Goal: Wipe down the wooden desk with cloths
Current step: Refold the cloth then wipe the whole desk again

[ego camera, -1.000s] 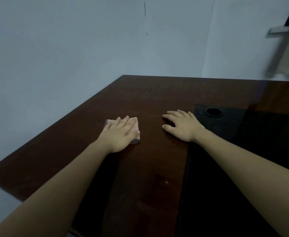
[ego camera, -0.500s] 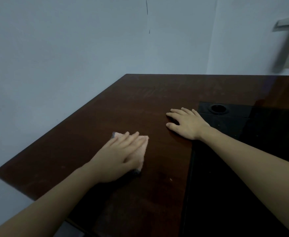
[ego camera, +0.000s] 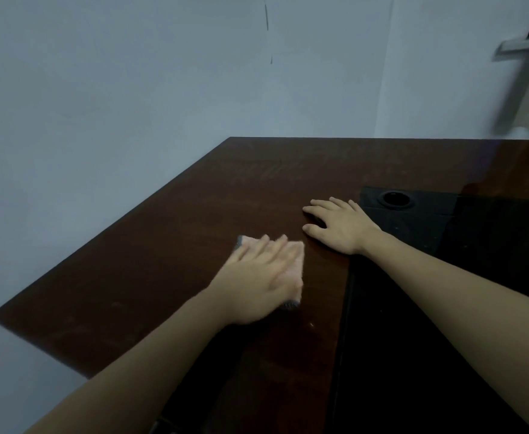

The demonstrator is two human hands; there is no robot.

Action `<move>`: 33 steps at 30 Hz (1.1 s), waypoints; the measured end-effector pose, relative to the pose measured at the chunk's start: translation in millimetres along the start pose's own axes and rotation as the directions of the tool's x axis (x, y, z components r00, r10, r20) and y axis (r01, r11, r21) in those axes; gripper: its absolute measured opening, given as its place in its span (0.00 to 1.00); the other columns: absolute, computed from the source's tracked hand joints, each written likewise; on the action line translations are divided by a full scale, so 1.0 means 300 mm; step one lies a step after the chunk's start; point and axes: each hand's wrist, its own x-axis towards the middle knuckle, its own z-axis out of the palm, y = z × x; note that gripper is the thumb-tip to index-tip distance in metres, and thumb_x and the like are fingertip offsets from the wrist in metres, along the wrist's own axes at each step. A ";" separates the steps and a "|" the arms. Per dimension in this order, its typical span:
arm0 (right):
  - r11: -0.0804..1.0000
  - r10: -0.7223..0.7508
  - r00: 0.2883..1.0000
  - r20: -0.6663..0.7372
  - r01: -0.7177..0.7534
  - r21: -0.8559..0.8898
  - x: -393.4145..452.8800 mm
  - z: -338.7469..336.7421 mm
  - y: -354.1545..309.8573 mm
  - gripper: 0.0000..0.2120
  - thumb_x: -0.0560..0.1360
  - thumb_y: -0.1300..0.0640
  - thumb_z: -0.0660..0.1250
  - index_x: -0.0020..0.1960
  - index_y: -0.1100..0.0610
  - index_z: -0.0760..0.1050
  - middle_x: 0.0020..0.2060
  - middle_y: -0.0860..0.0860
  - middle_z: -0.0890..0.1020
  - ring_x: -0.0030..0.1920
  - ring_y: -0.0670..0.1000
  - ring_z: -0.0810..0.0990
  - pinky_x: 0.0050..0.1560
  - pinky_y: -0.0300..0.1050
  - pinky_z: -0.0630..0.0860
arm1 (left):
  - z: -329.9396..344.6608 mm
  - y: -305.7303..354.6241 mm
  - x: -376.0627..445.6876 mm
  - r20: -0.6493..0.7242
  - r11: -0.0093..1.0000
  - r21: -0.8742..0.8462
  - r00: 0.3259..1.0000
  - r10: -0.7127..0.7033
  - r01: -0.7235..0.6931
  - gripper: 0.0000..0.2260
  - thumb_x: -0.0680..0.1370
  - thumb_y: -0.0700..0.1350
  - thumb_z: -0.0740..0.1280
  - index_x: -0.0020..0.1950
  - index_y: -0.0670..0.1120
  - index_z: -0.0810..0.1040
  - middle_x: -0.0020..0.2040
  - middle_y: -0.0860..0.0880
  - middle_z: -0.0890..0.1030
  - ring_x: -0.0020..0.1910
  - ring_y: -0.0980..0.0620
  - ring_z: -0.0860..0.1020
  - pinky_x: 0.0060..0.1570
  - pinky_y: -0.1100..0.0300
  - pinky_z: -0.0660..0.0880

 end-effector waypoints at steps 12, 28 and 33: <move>1.000 -0.001 1.000 -0.011 0.001 0.005 -0.007 0.001 0.002 0.29 0.83 0.35 0.50 0.81 0.42 0.56 0.82 0.45 0.54 0.82 0.54 0.49 0.80 0.61 0.44 | -0.008 -0.150 0.057 -0.016 0.969 -0.050 0.970 -0.241 0.240 0.33 0.78 0.71 0.39 0.82 0.62 0.40 0.83 0.55 0.42 0.82 0.51 0.41 0.79 0.47 0.40; 1.000 -0.008 1.000 0.000 0.008 0.001 0.002 0.007 0.009 0.29 0.83 0.35 0.50 0.81 0.42 0.55 0.82 0.44 0.54 0.82 0.54 0.49 0.80 0.60 0.45 | 0.025 0.004 -0.154 0.033 1.000 0.017 0.999 0.018 -0.019 0.30 0.79 0.70 0.43 0.77 0.66 0.33 0.78 0.63 0.33 0.78 0.59 0.33 0.76 0.57 0.34; 1.000 -0.011 1.000 -0.016 0.012 0.017 0.002 0.008 0.011 0.29 0.83 0.35 0.51 0.81 0.42 0.57 0.81 0.44 0.56 0.82 0.54 0.50 0.80 0.60 0.46 | 0.002 -0.050 0.031 -0.001 0.988 -0.028 0.988 -0.151 0.151 0.33 0.78 0.70 0.39 0.81 0.62 0.38 0.83 0.56 0.41 0.82 0.52 0.40 0.79 0.48 0.39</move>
